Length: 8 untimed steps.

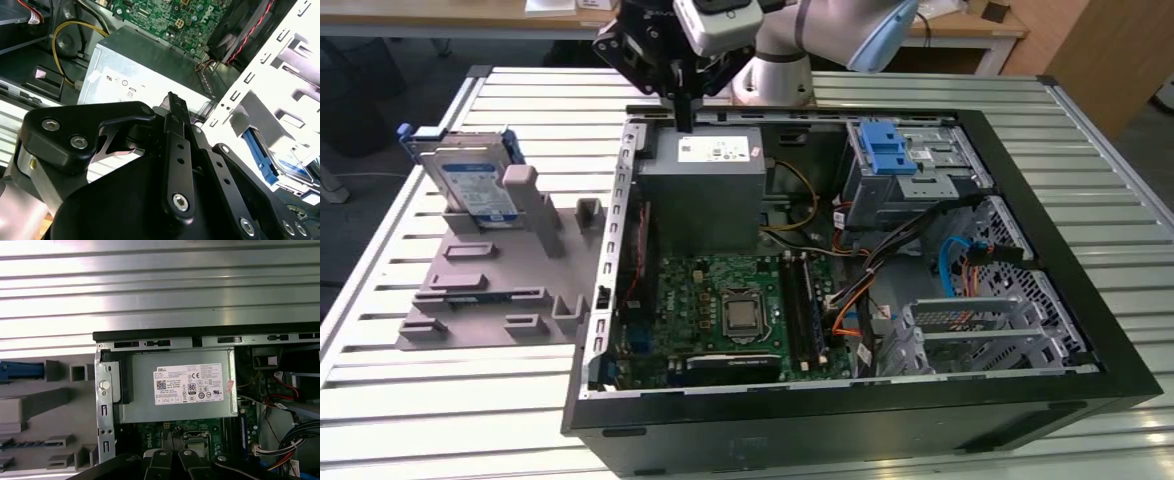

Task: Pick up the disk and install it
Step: 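Reach for the disk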

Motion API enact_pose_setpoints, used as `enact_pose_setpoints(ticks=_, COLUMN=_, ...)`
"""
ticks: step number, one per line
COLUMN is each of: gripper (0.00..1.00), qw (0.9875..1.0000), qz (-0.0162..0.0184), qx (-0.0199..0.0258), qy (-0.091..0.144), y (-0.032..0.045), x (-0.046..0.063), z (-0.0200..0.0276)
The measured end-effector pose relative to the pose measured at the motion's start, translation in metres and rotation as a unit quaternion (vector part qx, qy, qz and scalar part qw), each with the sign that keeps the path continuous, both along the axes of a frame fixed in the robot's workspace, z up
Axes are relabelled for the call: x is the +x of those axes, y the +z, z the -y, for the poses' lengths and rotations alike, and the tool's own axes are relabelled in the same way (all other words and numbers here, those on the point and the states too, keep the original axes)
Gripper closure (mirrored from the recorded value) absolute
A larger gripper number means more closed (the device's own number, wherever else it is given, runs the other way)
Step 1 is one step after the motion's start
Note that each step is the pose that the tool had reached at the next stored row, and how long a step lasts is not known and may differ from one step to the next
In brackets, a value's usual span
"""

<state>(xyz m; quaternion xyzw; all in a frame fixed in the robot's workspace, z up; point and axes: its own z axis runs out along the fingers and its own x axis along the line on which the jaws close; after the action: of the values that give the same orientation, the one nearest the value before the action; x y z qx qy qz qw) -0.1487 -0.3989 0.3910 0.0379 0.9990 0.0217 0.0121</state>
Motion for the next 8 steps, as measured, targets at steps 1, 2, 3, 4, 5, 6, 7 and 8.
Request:
enact_pose_setpoints(ticks=1, gripper=0.89, qw=1.0, qz=-0.0001, qx=0.0, qy=0.0, y=-0.0001, x=-0.0007, z=0.0)
enact_pose_setpoints(ticks=2, gripper=0.89, qw=1.0, qz=-0.0001, qx=0.0, qy=0.0, y=-0.0002, x=-0.0014, z=0.0)
enact_pose_setpoints(ticks=3, gripper=0.89, qw=1.0, qz=-0.0002, qx=0.0, qy=0.0, y=-0.0004, x=-0.0021, z=0.0)
enact_pose_setpoints(ticks=4, gripper=0.89, qw=1.0, qz=-0.0003, qx=0.0, qy=0.0, y=-0.0005, x=-0.0027, z=0.0)
enact_pose_setpoints(ticks=5, gripper=0.89, qw=1.0, qz=-0.0003, qx=0.0, qy=0.0, y=-0.0006, x=-0.0032, z=0.0)
enact_pose_setpoints(ticks=6, gripper=0.89, qw=1.0, qz=-0.0004, qx=0.0, qy=0.0, y=-0.0007, x=-0.0039, z=0.0)
enact_pose_setpoints(ticks=7, gripper=0.89, qw=1.0, qz=-0.0005, qx=0.0, qy=0.0, y=-0.0008, x=-0.0044, z=0.0)
enact_pose_setpoints(ticks=8, gripper=0.89, qw=1.0, qz=-0.0006, qx=0.0, qy=0.0, y=-0.0009, x=-0.0049, z=0.0)
